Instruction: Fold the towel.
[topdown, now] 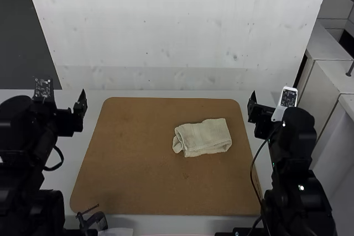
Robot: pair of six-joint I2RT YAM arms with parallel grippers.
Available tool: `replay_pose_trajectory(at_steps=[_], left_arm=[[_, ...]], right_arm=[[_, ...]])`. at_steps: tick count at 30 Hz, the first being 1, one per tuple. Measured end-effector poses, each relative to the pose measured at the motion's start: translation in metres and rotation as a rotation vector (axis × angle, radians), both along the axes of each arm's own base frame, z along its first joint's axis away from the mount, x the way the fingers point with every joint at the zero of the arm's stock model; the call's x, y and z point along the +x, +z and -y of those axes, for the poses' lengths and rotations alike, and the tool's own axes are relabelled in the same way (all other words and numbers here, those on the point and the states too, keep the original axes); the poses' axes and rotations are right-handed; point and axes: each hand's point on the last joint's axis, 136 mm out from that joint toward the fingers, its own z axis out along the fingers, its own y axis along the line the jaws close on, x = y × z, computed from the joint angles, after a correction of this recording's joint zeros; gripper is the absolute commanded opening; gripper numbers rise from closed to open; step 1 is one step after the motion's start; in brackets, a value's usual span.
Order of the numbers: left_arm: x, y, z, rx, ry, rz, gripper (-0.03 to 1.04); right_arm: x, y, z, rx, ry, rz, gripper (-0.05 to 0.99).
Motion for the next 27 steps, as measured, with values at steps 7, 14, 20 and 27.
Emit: replay_pose_trajectory(at_steps=[7, 14, 20, 27], left_arm=[[0.005, -0.035, 0.015, 0.012, -0.089, -0.067, 0.97], [0.007, -0.049, 0.022, 0.006, -0.132, -0.083, 0.97], [0.007, -0.047, 0.027, -0.001, -0.158, -0.077, 0.97], [0.007, -0.048, 0.028, -0.002, -0.163, -0.078, 0.99]], right_arm=[[0.001, -0.002, -0.002, 0.001, 0.012, 0.000, 0.97], [0.001, -0.007, -0.005, 0.012, 0.027, -0.011, 0.97], [0.002, -0.010, -0.006, 0.021, 0.036, -0.019, 0.97], [0.002, -0.010, -0.008, 0.029, 0.044, -0.018, 0.97]])
